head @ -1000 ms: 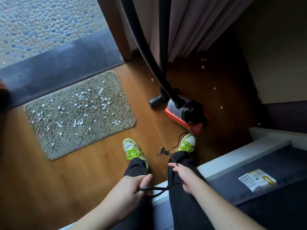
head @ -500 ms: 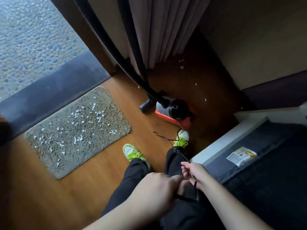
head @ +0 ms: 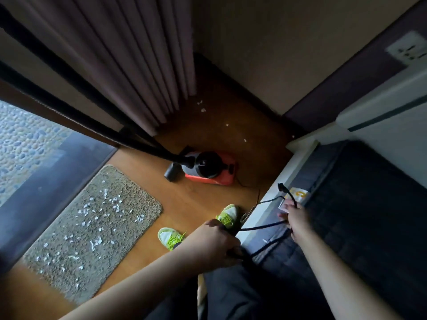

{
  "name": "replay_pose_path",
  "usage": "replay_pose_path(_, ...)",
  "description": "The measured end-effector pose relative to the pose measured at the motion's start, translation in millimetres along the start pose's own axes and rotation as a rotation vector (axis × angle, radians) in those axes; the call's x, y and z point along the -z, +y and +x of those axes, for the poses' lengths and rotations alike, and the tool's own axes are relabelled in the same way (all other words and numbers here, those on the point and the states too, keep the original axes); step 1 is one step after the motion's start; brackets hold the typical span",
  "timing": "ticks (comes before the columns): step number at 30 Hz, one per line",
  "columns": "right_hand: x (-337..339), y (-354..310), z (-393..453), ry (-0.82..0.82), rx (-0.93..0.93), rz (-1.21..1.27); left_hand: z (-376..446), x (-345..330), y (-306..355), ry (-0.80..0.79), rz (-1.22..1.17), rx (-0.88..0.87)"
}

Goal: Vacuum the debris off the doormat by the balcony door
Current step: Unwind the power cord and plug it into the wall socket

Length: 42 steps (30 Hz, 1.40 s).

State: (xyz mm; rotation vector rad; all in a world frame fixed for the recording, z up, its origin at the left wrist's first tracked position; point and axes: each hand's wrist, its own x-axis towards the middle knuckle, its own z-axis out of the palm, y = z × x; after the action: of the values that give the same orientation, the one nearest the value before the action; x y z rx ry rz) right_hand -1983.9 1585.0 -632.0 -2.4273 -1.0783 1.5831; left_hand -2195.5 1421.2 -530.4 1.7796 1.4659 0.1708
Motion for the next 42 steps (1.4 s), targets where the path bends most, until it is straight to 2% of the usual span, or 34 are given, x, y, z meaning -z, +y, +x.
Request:
replay_pose_path(3, 23.5, -34.0, 4.9, -0.048, 0.124, 0.104, 24.3, 12.8, 17.8, -0.073, -0.046, -0.007)
replay_pose_path(7, 57.7, -77.3, -9.0, -0.060, 0.232, -0.011, 48.2, 28.4, 35.6, -0.084, -0.018, 0.029)
replay_pose_path(11, 86.7, -105.0, -22.9, -0.256, 0.173, 0.351, 67.6, 35.9, 41.3, -0.139, 0.097, 0.207)
replay_pose_path(16, 117.7, -136.1, -57.9, -0.378, 0.269, 0.522, 89.7, 49.7, 41.9, -0.090, 0.090, 0.399)
replay_pose_path(19, 128.5, -145.3, -79.4, -0.478, 0.251, 0.612, 104.8, 63.9, 44.8, -0.152, 0.092, 0.470)
replay_pose_path(24, 138.9, -150.2, -110.4, -0.594, 0.317, 0.665, 120.5, 76.5, 60.0, -0.235, 0.234, 0.335)
replay_pose_path(31, 161.3, -165.9, -135.1, -0.757, 0.399, 0.832, 131.8, 88.8, 97.9, -0.177, -0.015, 0.310)
replay_pose_path(34, 170.0, -183.0, -147.4, -0.802, 0.476, 0.802, 144.6, 107.6, 117.7, -0.128, -0.114, 0.244)
replay_pose_path(37, 171.7, -205.1, -159.4, -0.777, 0.578, 0.743, 157.5, 138.7, 134.8, -0.066, -0.172, 0.198)
replay_pose_path(42, 168.4, -240.6, -174.6, -0.634, 0.713, 0.677, 168.1, 191.7, 140.2, 0.108, -0.272, 0.122)
